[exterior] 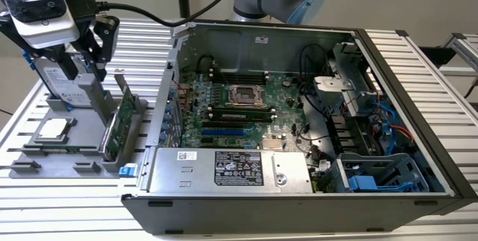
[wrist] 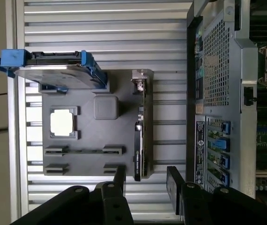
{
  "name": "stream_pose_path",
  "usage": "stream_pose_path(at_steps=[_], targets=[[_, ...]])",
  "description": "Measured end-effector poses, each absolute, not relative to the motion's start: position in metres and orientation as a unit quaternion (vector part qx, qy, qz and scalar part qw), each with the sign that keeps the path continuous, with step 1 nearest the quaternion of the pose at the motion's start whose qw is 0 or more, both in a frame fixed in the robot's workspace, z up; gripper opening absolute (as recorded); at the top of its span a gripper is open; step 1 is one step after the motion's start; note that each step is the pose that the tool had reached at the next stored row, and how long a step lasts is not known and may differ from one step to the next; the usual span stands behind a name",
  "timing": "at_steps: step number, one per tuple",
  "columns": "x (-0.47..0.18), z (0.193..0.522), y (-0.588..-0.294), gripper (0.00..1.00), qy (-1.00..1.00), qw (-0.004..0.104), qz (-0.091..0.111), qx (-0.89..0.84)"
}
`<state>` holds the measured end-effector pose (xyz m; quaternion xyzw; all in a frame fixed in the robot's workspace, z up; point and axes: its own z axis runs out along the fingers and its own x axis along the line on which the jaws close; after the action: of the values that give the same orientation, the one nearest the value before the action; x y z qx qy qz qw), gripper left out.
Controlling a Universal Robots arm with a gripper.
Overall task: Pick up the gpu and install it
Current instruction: 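Pick up the gpu and move the gpu toward the slot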
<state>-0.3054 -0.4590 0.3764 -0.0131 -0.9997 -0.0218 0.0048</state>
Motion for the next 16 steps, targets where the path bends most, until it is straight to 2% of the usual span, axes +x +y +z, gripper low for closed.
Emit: stream_pose_path(at_steps=[16], targets=[[-0.3054, 0.3719, -0.459, 1.0, -1.0, 0.003, -0.021, -0.011]])
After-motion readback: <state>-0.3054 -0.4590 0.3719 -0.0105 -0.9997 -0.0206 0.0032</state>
